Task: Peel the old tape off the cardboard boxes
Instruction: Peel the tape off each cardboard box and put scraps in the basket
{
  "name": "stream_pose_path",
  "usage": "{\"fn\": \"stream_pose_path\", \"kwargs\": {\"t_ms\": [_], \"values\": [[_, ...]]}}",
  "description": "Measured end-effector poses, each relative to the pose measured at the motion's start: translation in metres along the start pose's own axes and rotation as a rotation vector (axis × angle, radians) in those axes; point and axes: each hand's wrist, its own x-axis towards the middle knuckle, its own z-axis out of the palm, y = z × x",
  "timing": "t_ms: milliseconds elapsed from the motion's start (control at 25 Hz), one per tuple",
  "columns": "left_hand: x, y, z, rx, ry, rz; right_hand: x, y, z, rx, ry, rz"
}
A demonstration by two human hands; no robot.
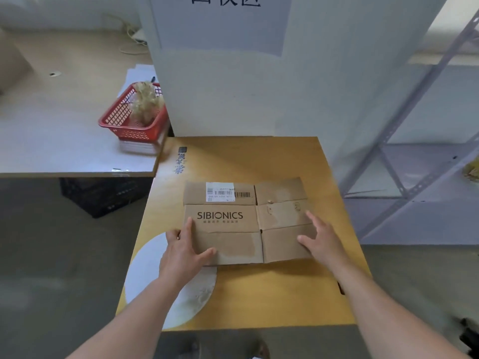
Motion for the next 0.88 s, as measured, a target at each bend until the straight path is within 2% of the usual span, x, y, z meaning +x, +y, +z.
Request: {"fn": "stream_pose_path", "kwargs": {"t_ms": [160,360,560,720,880], "values": [[-0.007,-0.004,0.014,0.006,-0.008,-0.074,0.005,0.013,0.006,-0.219,-0.082,-0.020],[-0.015,0.009,0.032,0.252,0.132,-0.036,0.006,-0.001,0.005,-0.568,0.012,-0.033],[0.000,0.039,0.046,0.389,0.068,0.082,0.014,-0.036,0.032,-0.540,-0.066,-0.280],[0.010,0.037,0.052,0.460,-0.029,0.090,0.023,-0.029,0.047,-0.637,-0.128,-0.282],[0.017,0.027,0.056,0.495,-0.031,0.094,0.026,-0.024,0.051,-0.687,-0.160,-0.261]]}}
